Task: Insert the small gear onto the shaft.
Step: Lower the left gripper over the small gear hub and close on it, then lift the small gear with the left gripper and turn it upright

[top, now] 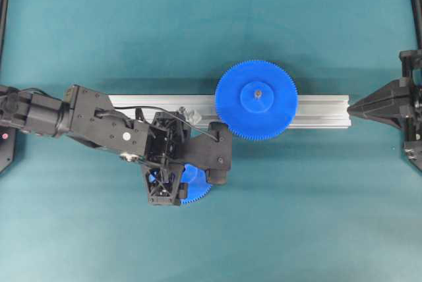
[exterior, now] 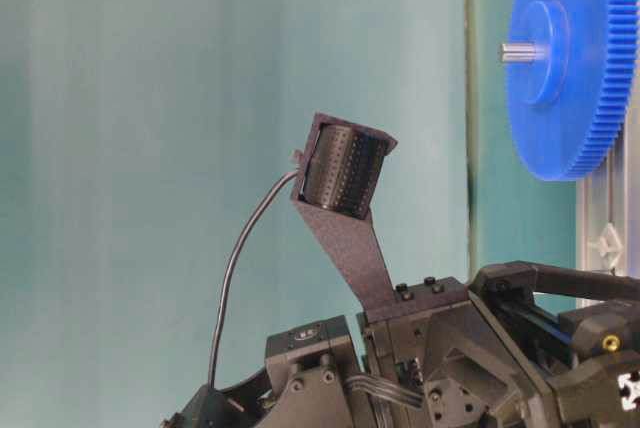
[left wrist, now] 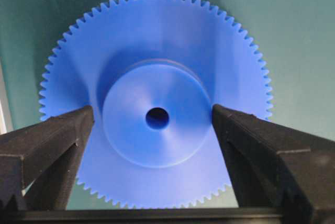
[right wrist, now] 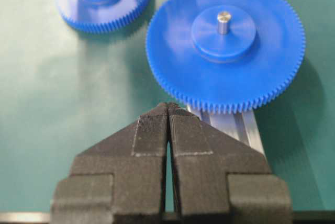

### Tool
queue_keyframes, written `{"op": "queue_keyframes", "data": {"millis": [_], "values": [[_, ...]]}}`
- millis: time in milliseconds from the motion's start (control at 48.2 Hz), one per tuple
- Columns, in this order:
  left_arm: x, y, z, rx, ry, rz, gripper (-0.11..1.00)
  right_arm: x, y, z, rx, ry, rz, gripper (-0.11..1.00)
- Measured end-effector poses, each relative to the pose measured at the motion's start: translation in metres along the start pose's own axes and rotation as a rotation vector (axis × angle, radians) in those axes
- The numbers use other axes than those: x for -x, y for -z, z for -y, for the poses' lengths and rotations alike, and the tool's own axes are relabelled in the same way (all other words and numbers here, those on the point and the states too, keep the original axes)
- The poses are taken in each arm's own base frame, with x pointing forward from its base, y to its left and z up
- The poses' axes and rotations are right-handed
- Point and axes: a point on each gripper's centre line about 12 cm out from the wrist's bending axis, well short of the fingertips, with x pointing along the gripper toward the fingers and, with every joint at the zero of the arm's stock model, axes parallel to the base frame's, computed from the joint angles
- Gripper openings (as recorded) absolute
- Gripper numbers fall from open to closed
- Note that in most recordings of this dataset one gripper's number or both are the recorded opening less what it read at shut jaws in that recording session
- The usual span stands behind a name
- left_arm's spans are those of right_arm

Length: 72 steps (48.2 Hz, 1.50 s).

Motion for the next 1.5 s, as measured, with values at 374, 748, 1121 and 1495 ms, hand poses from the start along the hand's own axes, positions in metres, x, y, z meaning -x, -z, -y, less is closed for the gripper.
{"op": "queue_keyframes", "data": {"millis": [374,748,1121,1495], "values": [[-0.0069,0.0010,0.0005,0.002,-0.001,-0.012,0.94,-0.0003,0.0012,0.0005,0.001,0.002,-0.003,0.01],[-0.0075,0.0011,0.0005,0.012,-0.001,-0.012,0.93,-0.0010,0.0042,0.0009,-0.002,0.003,-0.010,0.01],[-0.0074,0.0012,0.0031,0.005,0.001,-0.012,0.69,-0.0010,0.0042,0.0009,-0.002,0.003,-0.010,0.01],[-0.0057,-0.0004,0.0032,-0.001,0.002,-0.006,0.69,-0.0011,0.0049,0.0010,-0.002,0.003,-0.012,0.01]]}}
